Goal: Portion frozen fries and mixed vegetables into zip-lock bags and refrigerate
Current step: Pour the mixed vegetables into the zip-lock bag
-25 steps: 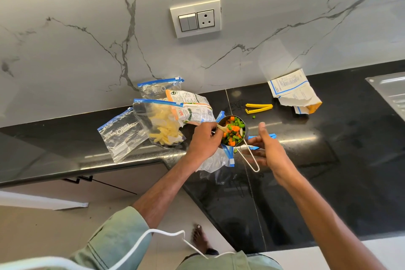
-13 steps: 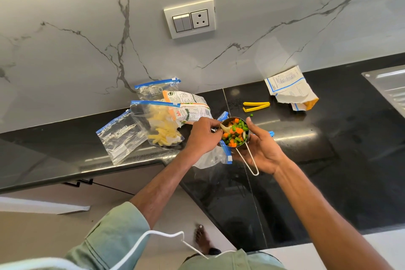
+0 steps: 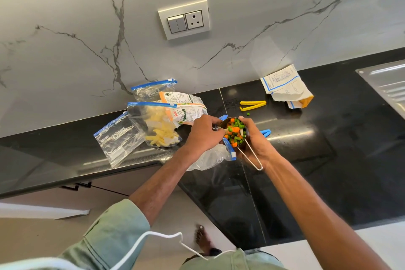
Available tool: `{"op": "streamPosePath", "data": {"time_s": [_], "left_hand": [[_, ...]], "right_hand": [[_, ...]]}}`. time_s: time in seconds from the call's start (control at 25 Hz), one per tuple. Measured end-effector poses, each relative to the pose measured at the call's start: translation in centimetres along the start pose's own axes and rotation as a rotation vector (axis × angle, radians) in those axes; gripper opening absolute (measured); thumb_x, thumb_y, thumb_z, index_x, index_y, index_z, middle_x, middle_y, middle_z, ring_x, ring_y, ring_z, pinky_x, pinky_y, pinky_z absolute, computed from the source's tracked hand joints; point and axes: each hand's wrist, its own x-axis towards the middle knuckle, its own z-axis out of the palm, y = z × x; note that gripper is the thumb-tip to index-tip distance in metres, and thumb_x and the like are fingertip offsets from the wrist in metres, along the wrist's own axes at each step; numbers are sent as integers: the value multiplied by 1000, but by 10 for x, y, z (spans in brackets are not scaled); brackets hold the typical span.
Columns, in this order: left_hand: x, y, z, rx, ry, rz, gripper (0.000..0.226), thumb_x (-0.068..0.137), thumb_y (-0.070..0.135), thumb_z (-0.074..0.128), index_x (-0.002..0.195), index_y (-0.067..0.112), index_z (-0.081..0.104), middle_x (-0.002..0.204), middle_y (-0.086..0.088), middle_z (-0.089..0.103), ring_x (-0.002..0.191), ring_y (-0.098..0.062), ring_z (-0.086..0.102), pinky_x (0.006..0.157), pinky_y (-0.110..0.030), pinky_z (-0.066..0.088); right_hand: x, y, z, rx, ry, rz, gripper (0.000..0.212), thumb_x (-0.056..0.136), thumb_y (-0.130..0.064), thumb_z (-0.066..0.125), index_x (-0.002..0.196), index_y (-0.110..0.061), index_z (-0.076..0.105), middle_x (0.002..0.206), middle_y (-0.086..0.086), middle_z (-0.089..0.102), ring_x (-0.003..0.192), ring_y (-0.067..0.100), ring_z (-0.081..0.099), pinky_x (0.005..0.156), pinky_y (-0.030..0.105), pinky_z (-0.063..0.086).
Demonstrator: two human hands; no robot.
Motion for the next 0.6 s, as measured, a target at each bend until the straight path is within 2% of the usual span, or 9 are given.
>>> {"op": "streamPosePath", "data": {"time_s": [0.2,0.32,0.44,0.52,0.6], "left_hand": [[-3,5,2,237,53,10,40,89,22,75,128,13,71,113,-7,75,88,-16,72,78,-24,58],[0,12,1,443,93,14,46,83,29,81,125,12,71,109,-9,73,96,-23,70,81,-32,57],[4,17,2,517,49,-2,50,80,33,84,123,12,67,107,-8,69,98,-24,67,79,-31,53],[6,21,-1,530,-14,-27,51,79,29,85,122,11,66,105,-8,68,98,-24,66,76,-30,50],[10,23,-5,517,-79,-45,49,77,26,86,119,10,66,92,-4,63,93,-24,65,73,-30,49]], "right_hand": [[4,-7,8,-139,17,-33,60,91,-57,69,127,-8,70,117,18,76,114,30,73,111,48,51],[7,-12,14,-246,33,-34,66,85,-60,72,126,-9,70,113,15,78,107,29,75,105,45,56],[6,-15,14,-265,53,-27,56,87,-56,73,118,-9,72,108,17,78,94,26,76,92,39,60],[9,-13,14,-317,96,-10,60,83,-59,76,117,-9,73,106,16,79,96,26,76,93,40,61],[11,-13,15,-381,127,-5,69,76,-64,78,117,-9,73,102,14,80,101,28,76,92,40,62]]}}
